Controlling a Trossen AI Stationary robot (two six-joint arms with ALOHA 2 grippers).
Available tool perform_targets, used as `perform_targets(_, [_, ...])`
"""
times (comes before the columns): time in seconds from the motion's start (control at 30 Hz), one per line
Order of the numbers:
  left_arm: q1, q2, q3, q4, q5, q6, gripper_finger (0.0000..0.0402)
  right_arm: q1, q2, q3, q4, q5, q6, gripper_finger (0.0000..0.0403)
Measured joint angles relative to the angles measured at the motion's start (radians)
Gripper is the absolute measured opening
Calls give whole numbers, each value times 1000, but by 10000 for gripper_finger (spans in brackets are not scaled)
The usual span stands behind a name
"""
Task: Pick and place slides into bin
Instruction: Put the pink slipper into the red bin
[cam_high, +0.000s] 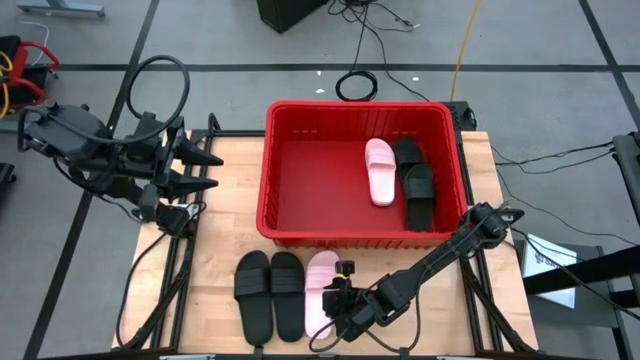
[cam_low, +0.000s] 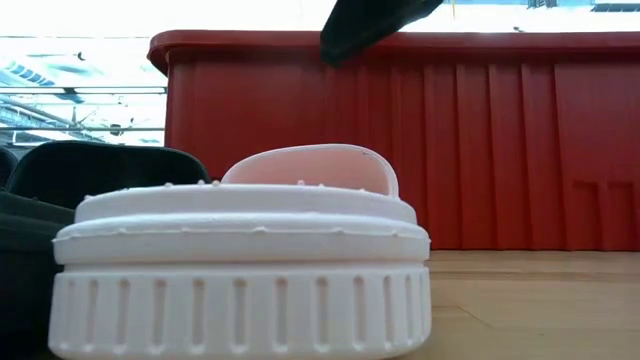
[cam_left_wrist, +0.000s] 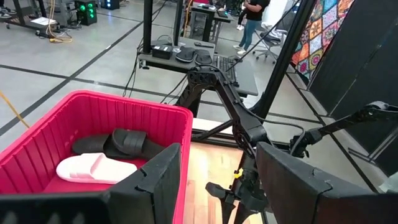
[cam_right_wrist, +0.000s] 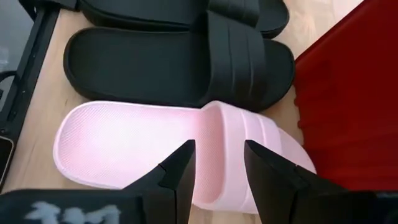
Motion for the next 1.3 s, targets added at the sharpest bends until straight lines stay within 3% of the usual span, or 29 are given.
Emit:
perform_targets(0.6, [0, 0, 0, -1, 0, -4, 205, -17, 1, -116, 45, 21, 12, 128])
perform_targets(1.3, [0, 0, 0, -40, -2, -13, 205, -28, 66, -117, 120, 23, 13, 128])
